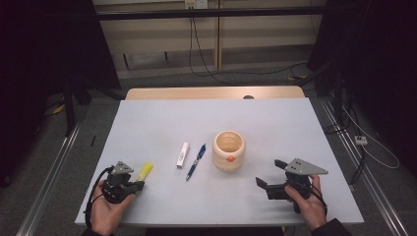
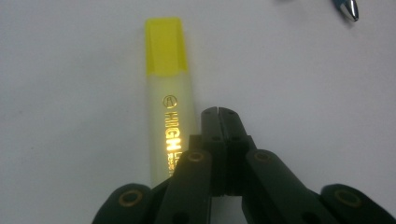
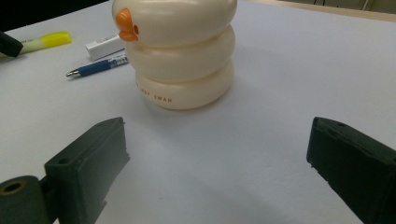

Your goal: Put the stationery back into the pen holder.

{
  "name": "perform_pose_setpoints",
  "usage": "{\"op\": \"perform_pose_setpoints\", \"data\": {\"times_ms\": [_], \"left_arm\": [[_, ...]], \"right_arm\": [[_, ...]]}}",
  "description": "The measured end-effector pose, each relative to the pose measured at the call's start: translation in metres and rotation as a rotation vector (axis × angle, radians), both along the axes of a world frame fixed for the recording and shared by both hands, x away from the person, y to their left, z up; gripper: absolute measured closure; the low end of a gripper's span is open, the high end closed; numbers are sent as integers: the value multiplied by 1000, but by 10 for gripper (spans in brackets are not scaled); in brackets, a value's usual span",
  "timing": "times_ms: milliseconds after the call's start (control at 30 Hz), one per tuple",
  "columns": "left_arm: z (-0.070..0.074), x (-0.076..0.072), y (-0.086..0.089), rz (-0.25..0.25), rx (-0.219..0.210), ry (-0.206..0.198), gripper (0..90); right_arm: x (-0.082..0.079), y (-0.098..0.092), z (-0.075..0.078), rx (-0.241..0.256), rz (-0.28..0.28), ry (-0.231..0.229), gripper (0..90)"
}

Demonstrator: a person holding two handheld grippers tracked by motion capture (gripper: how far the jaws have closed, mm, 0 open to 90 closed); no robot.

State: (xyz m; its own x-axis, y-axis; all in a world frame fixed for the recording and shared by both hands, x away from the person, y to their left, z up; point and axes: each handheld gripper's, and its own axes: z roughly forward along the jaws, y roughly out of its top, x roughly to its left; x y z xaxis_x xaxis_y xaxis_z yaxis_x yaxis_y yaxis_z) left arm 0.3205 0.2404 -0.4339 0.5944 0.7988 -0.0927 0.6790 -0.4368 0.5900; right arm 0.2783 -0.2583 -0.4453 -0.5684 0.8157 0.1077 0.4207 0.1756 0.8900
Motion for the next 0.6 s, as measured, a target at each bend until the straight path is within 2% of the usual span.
{"op": "perform_pose_setpoints", "data": {"times_ms": [133,333,400,467,533,600], "left_arm": [[0,2,2,14,12,-8,900],[0,4,7,21,-9,-16,900],[1,3,6,6,-16,-21,900],[5,1,6,-7,-41,-31,900],[10,0,9,-15,-89,-63,900],[13,0,11,-5,-121,-79,900]], "right_arm": [[1,1,0,-4,-2,3,44],[2,1,0,-3,5,2,44],[3,2,0,-5,6,1,44],[3,2,0,-4,5,1,43],[3,2,0,-10,3,0,44],[2,1,0,-9,-2,-1,43]]}}
